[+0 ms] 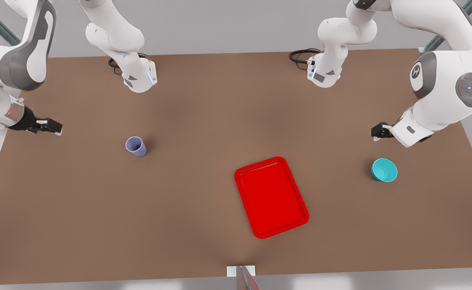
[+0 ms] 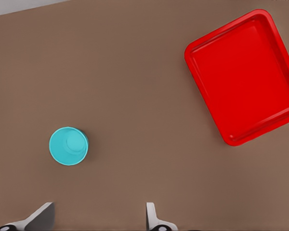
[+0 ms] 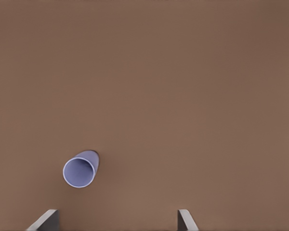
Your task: Place the bowl on the tray with the left arm and the cup on the tray with the right arm
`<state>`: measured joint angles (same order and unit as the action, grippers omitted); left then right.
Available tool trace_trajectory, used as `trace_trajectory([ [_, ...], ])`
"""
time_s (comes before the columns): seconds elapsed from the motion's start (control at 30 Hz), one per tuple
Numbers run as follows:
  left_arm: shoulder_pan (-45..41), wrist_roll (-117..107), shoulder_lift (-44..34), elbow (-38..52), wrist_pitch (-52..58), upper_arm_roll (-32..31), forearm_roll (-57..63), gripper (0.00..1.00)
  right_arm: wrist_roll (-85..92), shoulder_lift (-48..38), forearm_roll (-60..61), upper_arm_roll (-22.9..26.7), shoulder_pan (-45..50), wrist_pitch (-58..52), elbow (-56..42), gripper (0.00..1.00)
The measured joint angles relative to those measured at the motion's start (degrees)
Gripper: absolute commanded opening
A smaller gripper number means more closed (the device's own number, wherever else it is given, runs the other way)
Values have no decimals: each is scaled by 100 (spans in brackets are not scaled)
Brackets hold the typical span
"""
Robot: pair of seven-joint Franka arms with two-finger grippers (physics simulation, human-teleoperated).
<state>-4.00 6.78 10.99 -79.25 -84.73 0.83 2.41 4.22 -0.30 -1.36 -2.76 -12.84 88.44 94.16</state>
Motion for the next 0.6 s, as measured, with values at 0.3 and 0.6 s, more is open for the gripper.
trace_trajectory([
  [0.3,1597,2148,2015,-1046,-2334,331,-707,100,-18,482,-22,56,909,122,-549,100],
  [0.6,2123,2662,2909,-1190,-3348,330,-1511,100,-18,584,-23,63,1197,137,-606,100],
])
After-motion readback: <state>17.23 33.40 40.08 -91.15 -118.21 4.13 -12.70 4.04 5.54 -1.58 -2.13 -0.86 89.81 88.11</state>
